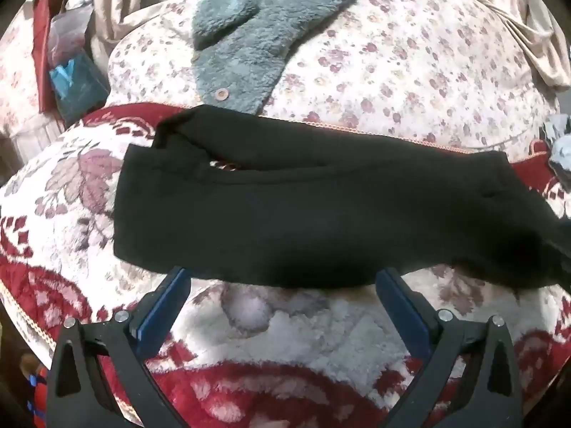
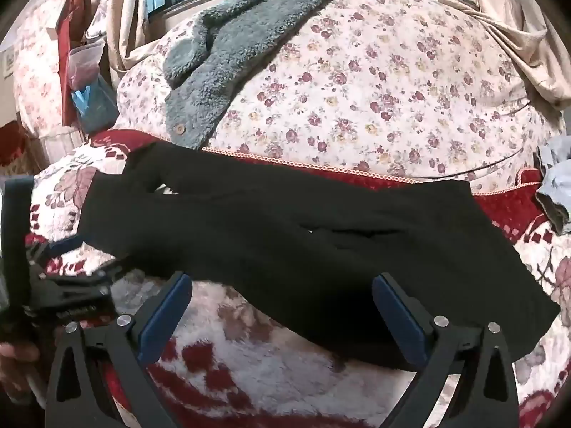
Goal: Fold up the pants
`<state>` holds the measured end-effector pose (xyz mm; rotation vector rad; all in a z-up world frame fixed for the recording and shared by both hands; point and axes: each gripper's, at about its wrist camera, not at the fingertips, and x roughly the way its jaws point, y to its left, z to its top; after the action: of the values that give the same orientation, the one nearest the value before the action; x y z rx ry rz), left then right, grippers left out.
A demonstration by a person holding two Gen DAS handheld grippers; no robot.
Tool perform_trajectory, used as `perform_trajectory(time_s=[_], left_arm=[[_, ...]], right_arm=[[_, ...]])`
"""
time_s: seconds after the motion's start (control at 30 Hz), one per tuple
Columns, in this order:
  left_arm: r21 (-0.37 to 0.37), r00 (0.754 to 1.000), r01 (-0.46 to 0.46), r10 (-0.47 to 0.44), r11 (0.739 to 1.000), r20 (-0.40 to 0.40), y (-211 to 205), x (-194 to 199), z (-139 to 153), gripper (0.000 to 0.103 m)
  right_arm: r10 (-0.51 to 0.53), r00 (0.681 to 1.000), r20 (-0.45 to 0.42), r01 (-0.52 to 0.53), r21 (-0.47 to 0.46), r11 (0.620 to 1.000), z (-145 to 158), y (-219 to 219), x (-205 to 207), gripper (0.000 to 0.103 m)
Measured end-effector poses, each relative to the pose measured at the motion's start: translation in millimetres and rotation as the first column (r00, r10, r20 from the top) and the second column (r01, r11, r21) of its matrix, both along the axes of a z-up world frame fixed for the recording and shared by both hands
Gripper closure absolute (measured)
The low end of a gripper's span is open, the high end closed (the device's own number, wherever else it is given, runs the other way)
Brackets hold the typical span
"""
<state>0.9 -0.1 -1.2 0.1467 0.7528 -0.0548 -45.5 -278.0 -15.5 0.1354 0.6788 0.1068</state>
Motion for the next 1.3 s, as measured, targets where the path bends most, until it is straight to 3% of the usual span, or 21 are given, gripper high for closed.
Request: perform_trajectory(time_s=[0.1, 0.27, 0.33, 0.53, 0.67, 0.9, 1.07, 1.3], left_arm=[[-0.017, 1.0, -0.03, 0.03, 0.999, -0.008, -4, -1, -1, 0.0], [0.002, 0.998, -0.053, 0.053, 0.999, -0.016, -34, -4, -8, 0.0], [-0.099, 0.998, -0.064, 0.062, 0.993, -0.023, 54, -13, 10, 0.0], [-0.121, 0.989, -0.146, 0.14, 0.982, -0.053, 88, -13, -1, 0.0], [-0.143, 0.977, -0.211, 0.202, 0.967, -0.073, 113, -12, -6, 0.0], [-0.171, 0.961, -0.275, 0.265, 0.946, -0.081, 143, -8, -5, 0.0], [-0.208, 0.948, -0.315, 0.298, 0.926, -0.109, 160, -2, -9, 0.0], [-0.209, 0.942, -0.331, 0.312, 0.92, -0.119, 174, 7, -13, 0.0]], right_arm=[[0.014, 0.999, 0.05, -0.014, -0.004, 1.0, 5, 0, -11, 0.001], [-0.007, 1.0, 0.023, 0.007, 0.002, 1.0, 2, -1, -11, 0.001], [-0.027, 1.0, 0.007, 0.027, -0.007, 1.0, -1, -4, -10, 0.001], [-0.045, 0.999, 0.011, 0.045, 0.018, 0.999, -2, -16, -13, 0.001], [0.006, 1.0, -0.017, -0.004, 0.127, 0.992, -5, -15, -8, 0.004], [0.054, 0.998, -0.018, -0.052, 0.078, 0.996, -5, 10, 2, 0.004], [0.101, 0.994, -0.042, -0.092, 0.182, 0.979, -5, 20, 17, 0.005], [0.215, 0.973, -0.082, -0.21, 0.07, 0.975, -8, 71, 33, 0.009]])
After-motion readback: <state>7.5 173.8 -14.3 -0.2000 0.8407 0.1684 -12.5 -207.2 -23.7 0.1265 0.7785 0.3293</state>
